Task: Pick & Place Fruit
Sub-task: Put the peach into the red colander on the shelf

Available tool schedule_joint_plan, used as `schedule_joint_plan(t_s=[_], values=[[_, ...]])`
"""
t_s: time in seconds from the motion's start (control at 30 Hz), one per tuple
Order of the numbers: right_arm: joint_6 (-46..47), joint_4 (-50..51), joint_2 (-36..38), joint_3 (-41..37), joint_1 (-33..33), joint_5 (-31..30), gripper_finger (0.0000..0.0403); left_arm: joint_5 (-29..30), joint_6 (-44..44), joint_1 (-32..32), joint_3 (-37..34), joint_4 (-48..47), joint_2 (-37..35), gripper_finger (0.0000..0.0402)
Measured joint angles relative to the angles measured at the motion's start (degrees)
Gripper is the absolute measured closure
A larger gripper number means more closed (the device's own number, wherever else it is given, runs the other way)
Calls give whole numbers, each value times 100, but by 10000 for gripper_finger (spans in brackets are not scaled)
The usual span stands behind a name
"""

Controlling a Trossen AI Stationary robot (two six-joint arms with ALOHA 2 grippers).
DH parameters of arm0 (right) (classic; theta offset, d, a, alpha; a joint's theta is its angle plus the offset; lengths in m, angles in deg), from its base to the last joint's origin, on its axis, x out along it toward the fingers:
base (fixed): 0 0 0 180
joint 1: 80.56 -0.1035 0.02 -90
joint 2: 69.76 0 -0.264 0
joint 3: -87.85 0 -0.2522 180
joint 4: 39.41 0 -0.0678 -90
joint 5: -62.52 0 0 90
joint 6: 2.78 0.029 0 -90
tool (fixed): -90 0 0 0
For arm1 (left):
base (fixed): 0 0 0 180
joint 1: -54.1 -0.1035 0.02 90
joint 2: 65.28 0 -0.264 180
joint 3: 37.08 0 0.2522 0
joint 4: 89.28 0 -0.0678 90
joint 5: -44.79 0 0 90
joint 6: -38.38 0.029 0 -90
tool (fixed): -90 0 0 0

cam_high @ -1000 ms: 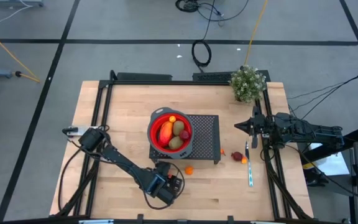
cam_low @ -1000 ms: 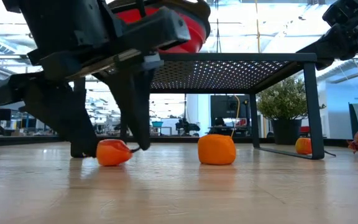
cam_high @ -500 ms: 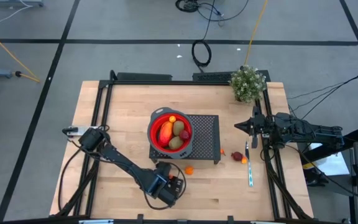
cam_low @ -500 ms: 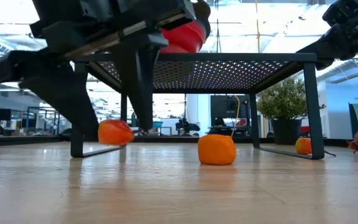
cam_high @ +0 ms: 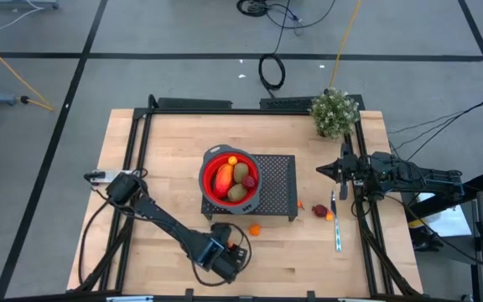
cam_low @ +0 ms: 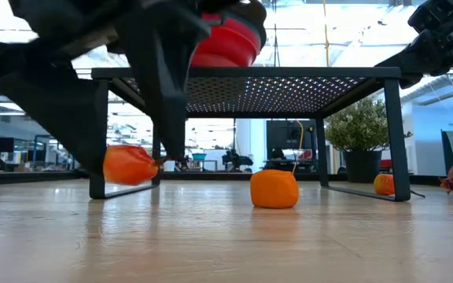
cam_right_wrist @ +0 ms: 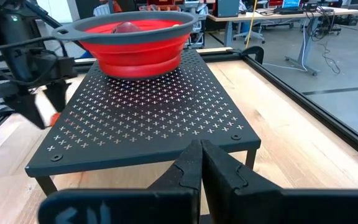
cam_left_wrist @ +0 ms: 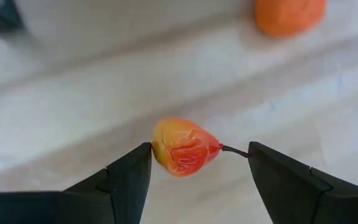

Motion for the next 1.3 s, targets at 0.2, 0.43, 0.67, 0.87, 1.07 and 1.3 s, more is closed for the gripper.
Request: schedule_joint_plan(t_s=[0.2, 0.43, 0.67, 0.87, 1.07, 1.3], values=[[0, 1, 0, 0, 0, -1, 403, -155, 468, 180, 1, 763, -72, 133], [0, 0, -23, -1, 1, 0, 403, 350, 873, 340, 4, 1538, -377, 133], [0, 3, -39, -2, 0, 3, 403, 977, 1318, 329, 4, 2420, -693, 133], [0, 1, -39, -1, 2, 3, 403, 1632, 2040, 298, 4, 3637, -868, 133], [0, 1, -39, -1, 2, 3, 403, 2414, 3229, 274, 4, 5149, -998, 133], [0, 1, -39, -2, 2, 3, 403, 2919, 4594, 251, 4, 6845, -1014, 133]])
